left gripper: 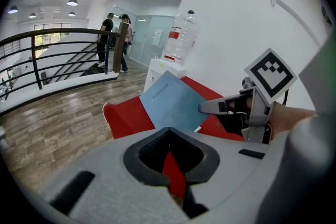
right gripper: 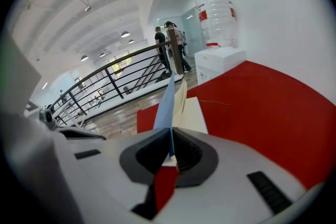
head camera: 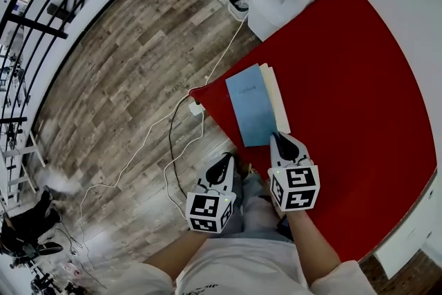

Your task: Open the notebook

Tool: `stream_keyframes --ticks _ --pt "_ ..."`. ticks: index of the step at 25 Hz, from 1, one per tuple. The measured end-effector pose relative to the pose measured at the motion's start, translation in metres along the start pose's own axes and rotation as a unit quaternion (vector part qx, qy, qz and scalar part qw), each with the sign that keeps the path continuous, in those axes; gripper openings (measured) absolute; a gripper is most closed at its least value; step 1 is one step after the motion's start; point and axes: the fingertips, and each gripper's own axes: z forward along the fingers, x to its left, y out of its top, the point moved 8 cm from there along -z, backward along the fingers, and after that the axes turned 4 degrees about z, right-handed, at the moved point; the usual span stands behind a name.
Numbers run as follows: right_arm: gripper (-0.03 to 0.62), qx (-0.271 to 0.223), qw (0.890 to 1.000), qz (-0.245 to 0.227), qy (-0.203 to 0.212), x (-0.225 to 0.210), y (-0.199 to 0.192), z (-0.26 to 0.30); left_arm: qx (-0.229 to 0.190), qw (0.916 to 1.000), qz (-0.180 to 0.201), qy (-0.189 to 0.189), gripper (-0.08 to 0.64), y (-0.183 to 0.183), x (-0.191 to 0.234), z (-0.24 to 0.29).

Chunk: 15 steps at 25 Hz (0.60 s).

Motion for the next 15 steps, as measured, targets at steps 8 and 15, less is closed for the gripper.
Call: stream_keyframes --ticks 8,15 --pt "0.018 -0.014 0.994 -0.101 0.024 0.073 0.012 -0.009 -0.016 0.9991 -0.022 0.031 0.006 -0.008 0.017 -0.029" --pt "0.018 -0.001 0.983 -0.173 0.067 0.128 0.007 0.018 -0.017 0.9962 -0.049 0.070 0.007 -0.026 0.039 -0.052"
